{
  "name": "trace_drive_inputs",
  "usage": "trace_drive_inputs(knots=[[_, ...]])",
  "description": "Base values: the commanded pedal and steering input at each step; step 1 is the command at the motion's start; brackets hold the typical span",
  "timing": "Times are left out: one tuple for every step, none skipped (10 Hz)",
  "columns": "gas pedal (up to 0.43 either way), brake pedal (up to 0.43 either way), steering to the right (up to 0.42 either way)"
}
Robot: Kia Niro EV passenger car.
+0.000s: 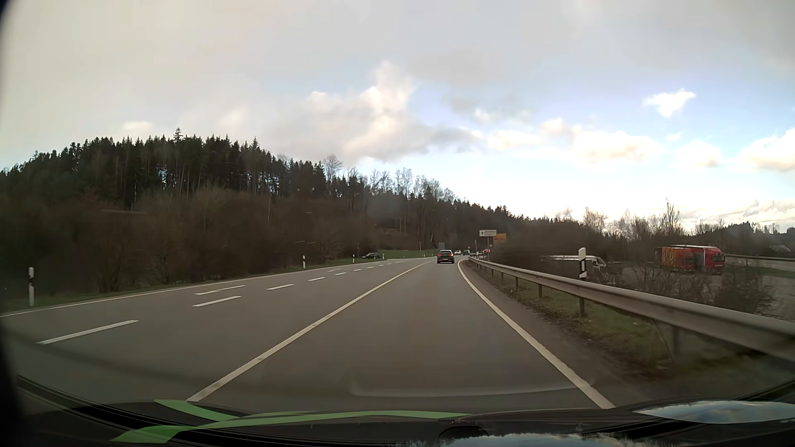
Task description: Follow the waypoints while adhering to traffic rules and regulations
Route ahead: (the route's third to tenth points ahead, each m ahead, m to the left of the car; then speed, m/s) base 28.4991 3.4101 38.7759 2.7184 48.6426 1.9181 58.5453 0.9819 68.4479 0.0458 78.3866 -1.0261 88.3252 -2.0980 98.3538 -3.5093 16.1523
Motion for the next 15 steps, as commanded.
trace_drive_inputs(knots=[[0.220, 0.000, 0.003], [0.228, 0.000, 0.003], [0.228, 0.000, 0.003], [0.228, 0.000, 0.003], [0.248, 0.000, 0.003], [0.260, 0.000, 0.003], [0.260, 0.000, 0.003], [0.260, 0.000, 0.003], [0.260, 0.000, 0.004], [0.260, 0.000, 0.004], [0.260, 0.000, 0.004], [0.260, 0.000, 0.004], [0.260, 0.000, 0.004], [0.260, 0.000, 0.004], [0.260, 0.000, 0.004]])
